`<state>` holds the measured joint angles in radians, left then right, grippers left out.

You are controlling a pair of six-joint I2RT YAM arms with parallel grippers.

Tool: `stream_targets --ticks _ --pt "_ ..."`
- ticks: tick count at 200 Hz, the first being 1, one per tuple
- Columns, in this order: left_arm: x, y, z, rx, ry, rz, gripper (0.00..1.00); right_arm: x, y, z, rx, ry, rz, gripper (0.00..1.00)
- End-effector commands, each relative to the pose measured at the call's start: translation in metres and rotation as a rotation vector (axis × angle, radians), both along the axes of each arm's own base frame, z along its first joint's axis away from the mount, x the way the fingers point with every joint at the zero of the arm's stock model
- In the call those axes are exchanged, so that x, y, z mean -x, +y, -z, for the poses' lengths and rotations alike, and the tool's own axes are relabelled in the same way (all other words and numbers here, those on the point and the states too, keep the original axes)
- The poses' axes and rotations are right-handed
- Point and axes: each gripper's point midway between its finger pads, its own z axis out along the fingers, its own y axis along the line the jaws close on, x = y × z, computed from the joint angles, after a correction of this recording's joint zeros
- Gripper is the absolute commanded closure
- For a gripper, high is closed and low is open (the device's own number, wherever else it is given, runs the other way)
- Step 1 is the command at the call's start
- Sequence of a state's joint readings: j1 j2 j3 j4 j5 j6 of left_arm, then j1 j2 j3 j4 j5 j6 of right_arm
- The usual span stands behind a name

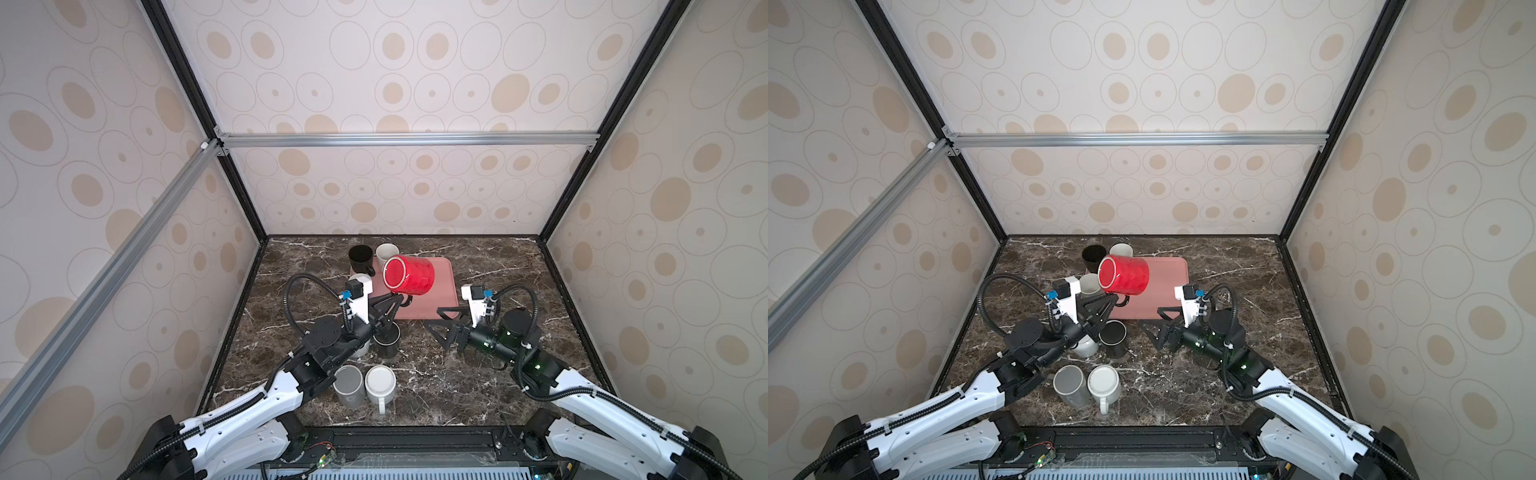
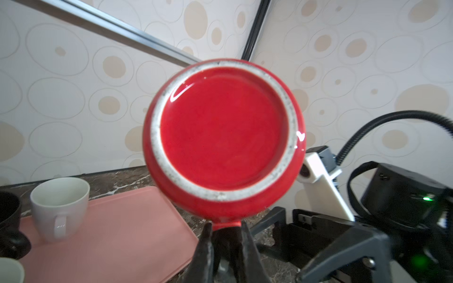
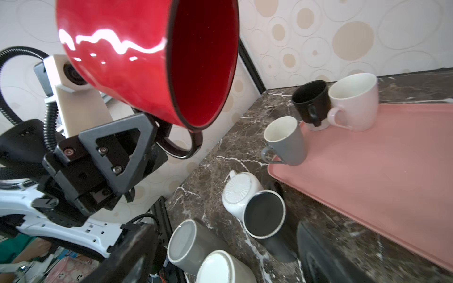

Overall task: Turn the mug right side up
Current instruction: Place the mug on the tray.

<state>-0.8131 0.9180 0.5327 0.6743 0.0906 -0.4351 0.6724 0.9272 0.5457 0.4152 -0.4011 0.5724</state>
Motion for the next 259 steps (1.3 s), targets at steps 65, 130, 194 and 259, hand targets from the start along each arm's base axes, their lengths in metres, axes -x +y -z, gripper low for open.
stream_targets --ticks 65,130,194,259 --pt "0.044 0.024 -0.096 0.315 -0.256 0.114 1.0 0.02 0.027 -0.109 -0.307 -0.203 -0.239 0.2" --pt "0.042 0.021 -0.103 0.354 -0.26 0.132 1.0 0.02 0.036 -0.131 -0.369 -0.22 -0.28 0.41" --pt "0.039 0.018 -0.103 0.363 -0.25 0.139 1.0 0.021 0.046 -0.133 -0.383 -0.211 -0.3 0.65" --pt "0.034 0.013 -0.096 0.346 -0.215 0.141 1.0 0.019 0.049 -0.131 -0.368 -0.193 -0.286 1.0"
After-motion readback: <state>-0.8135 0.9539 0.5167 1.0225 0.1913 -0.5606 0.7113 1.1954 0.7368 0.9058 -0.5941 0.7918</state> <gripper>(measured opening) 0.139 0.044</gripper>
